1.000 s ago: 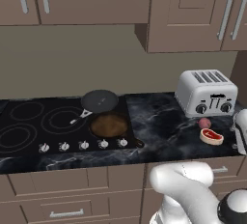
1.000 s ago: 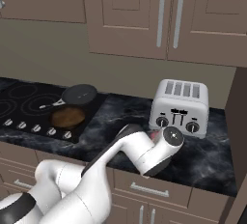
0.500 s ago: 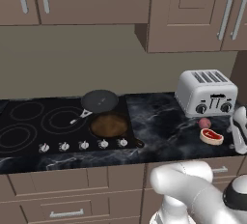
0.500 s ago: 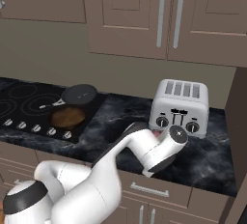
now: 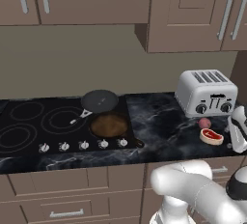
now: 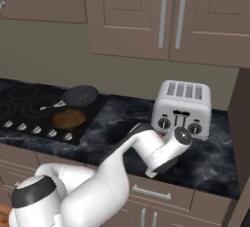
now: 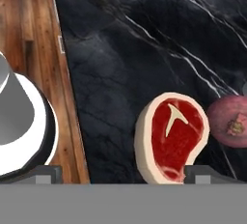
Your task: Place both pans onto different burners. Then place the onion and the steak on different pans.
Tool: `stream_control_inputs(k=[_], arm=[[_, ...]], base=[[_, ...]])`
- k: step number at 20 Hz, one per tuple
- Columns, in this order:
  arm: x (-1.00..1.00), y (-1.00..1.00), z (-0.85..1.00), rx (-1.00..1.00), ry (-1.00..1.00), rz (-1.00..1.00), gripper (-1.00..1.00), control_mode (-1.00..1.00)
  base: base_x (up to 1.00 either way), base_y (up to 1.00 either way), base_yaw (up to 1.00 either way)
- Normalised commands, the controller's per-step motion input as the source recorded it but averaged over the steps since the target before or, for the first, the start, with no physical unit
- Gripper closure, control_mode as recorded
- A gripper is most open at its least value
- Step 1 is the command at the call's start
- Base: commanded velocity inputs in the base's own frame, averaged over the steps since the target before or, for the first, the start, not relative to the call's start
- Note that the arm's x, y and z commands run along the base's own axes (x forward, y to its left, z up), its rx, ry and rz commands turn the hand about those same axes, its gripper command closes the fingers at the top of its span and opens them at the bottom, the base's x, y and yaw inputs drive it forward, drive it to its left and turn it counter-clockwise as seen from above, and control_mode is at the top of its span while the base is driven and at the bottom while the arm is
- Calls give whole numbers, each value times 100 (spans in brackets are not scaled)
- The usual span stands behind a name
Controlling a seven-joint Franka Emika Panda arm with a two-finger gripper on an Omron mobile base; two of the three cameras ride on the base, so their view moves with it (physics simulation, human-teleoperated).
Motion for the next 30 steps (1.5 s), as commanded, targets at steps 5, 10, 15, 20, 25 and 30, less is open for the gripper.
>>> stream_control_inputs(k=[5,10,15,20,25,30], arm=[[20,-12,-6,0,0,0,-100,-100],[21,-3,-21,0,4,0,-100,-100],[19,-1,-25,0,8,0,-100,-100],[14,-10,-15,1,5,0,-100,-100],[16,-21,-5,1,3,0,-100,-100],[20,-13,-12,3,4,0,-100,-100]], base=[[0,0,0],[0,0,0],[0,0,0],[0,0,0],[0,0,0],[0,0,0]])
